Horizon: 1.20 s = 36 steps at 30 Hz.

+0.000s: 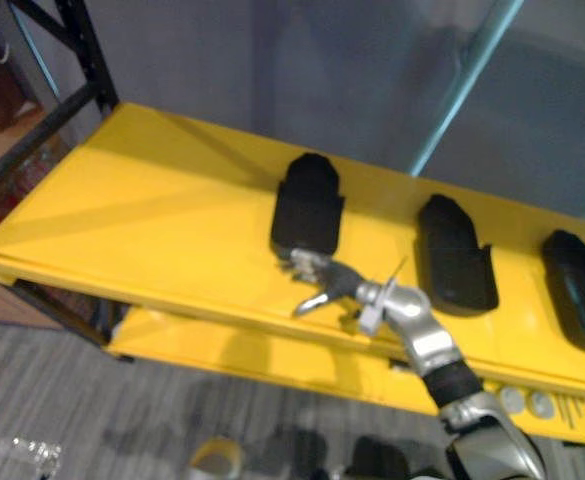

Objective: Walk over and take plastic housings, then place them on the shelf

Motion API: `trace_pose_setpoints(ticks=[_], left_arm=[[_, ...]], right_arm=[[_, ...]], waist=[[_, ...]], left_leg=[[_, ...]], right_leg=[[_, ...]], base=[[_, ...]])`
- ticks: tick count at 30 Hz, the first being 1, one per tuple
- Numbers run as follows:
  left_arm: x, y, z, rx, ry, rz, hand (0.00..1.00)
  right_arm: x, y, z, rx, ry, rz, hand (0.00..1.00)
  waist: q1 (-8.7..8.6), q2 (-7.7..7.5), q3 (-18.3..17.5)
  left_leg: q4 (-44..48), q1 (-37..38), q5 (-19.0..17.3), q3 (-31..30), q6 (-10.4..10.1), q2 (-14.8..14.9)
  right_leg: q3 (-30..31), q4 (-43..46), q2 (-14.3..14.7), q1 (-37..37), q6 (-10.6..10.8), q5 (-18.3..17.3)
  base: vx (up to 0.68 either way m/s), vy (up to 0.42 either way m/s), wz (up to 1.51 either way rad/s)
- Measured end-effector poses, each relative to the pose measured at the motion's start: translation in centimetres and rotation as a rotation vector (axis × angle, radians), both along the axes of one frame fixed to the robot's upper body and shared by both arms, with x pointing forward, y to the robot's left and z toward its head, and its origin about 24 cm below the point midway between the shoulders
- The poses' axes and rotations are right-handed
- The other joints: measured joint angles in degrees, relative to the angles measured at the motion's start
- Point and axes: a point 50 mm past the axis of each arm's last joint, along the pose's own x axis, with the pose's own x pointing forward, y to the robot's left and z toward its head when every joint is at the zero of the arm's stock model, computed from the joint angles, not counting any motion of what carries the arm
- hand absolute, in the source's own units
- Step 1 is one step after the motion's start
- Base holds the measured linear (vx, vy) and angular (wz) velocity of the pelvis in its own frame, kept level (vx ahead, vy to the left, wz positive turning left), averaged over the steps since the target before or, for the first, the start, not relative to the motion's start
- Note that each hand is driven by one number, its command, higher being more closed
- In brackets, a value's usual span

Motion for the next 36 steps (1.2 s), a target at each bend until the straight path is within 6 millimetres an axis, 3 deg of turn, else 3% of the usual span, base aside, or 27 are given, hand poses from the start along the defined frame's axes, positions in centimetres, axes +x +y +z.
trace_pose_setpoints(ticks=[2,5,7,10,12,20,28,36], left_arm=[[-0.2,0.0,-0.1,-0.006,0.005,0.002,0.00],[-0.6,0.0,-0.3,-0.014,0.010,0.003,0.00],[-1.0,-0.1,-0.7,-0.029,0.023,0.015,0.00],[-1.3,-0.2,-0.9,-0.031,0.026,0.030,0.00],[-1.2,-0.3,-0.9,-0.031,0.024,0.031,0.00],[-0.7,-0.6,-1.3,-0.043,0.032,0.053,0.00],[-0.7,-1.4,-2.1,-0.087,0.076,0.034,0.00],[-1.0,-1.9,-2.7,-0.122,0.112,0.032,0.00]], right_arm=[[-0.8,1.0,0.2,0.002,0.001,0.111,0.00],[-1.4,2.3,2.7,0.042,-0.134,0.149,0.00],[-1.1,2.8,5.8,0.104,-0.289,0.075,0.00],[-0.1,2.2,8.9,0.132,-0.475,-0.109,0.00],[0.4,1.8,9.5,0.070,-0.587,-0.217,0.00],[0.6,1.6,9.0,-0.227,-0.871,-0.301,0.00],[1.1,2.7,6.2,-0.421,-0.793,-0.167,0.00],[2.9,1.4,3.6,-0.584,-0.702,-0.168,0.00]], waist=[[-0.03,-0.32,0.0],[-0.11,-0.74,-0.1],[-0.19,-1.25,-0.4],[-0.69,-1.64,-0.7],[-1.08,-1.91,-0.9],[-2.20,-1.86,-0.9],[-2.07,-1.07,-1.3],[-1.66,0.66,-1.9]], left_leg=[[-0.4,0.1,0.1,0.1,-0.2,0.2],[-0.6,0.2,0.1,0.4,-0.2,0.7],[-1.1,0.2,0.2,1.9,-0.4,1.3],[-1.4,0.3,0.3,3.2,-0.5,1.4],[-1.3,0.3,0.3,3.9,-0.5,1.4],[-1.3,0.6,0.3,4.5,-0.5,1.4],[-1.4,0.2,0.4,4.1,-0.3,1.0],[-1.8,0.0,1.3,2.2,-0.5,0.8]], right_leg=[[0.1,-0.1,0.2,0.0,-0.1,0.1],[0.5,-0.3,0.6,-0.3,-0.2,0.2],[1.8,-0.6,0.9,-1.1,-0.4,0.8],[3.2,-1.1,1.0,-1.8,-0.5,1.5],[3.9,-1.1,1.0,-2.1,-0.4,1.7],[4.3,-1.1,0.9,-2.1,-0.3,1.9],[3.9,-1.7,0.6,-2.0,0.0,2.1],[1.8,-2.6,0.6,-1.0,-0.1,2.3]], base=[[0.00,-0.001,-0.02],[0.00,-0.007,-0.09],[0.00,0.002,-0.28],[-0.01,0.017,-0.26],[-0.01,0.026,-0.17],[-0.01,0.008,-0.04],[0.00,0.006,0.02],[0.00,0.002,0.13]])
